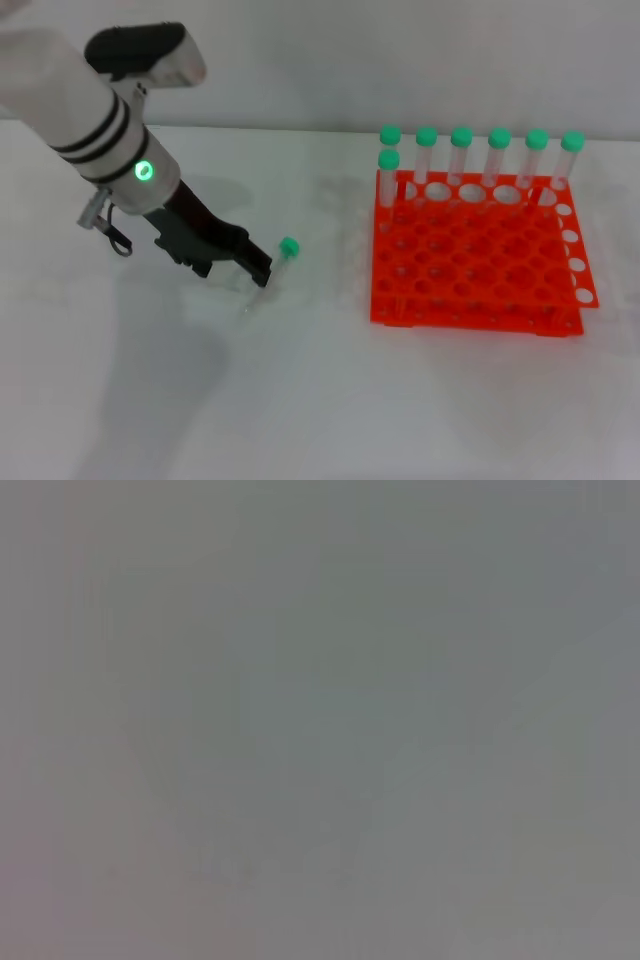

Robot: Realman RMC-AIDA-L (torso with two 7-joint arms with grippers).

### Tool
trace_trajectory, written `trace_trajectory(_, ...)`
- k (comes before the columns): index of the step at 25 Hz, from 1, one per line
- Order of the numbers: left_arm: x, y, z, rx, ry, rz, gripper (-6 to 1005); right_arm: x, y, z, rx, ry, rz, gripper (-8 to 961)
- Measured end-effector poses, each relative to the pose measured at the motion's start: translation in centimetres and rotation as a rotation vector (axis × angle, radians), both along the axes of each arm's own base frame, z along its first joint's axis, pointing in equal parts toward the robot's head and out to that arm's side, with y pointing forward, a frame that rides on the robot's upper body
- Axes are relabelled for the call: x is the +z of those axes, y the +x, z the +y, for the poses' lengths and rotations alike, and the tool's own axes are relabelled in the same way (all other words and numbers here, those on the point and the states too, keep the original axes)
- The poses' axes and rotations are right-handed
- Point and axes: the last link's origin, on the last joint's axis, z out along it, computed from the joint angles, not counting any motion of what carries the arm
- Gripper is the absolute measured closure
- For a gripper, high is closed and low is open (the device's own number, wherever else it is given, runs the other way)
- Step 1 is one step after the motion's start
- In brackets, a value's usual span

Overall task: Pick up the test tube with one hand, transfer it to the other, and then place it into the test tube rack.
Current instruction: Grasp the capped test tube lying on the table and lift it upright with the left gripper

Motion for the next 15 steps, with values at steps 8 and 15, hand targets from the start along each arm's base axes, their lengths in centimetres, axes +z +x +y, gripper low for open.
trace_trajectory(8, -2.1, 0.1, -0.1, -0.029, -0.009, 0.029, 125, 0.0, 0.0, 0.1, 0.0, -0.001, 0.0, 122)
trace_trajectory(15, -3.1, -0.2, -0.5, -0.044, -0.022, 0.047, 149, 0.0, 0.0, 0.1, -0.001, -0.002, -0.002, 121)
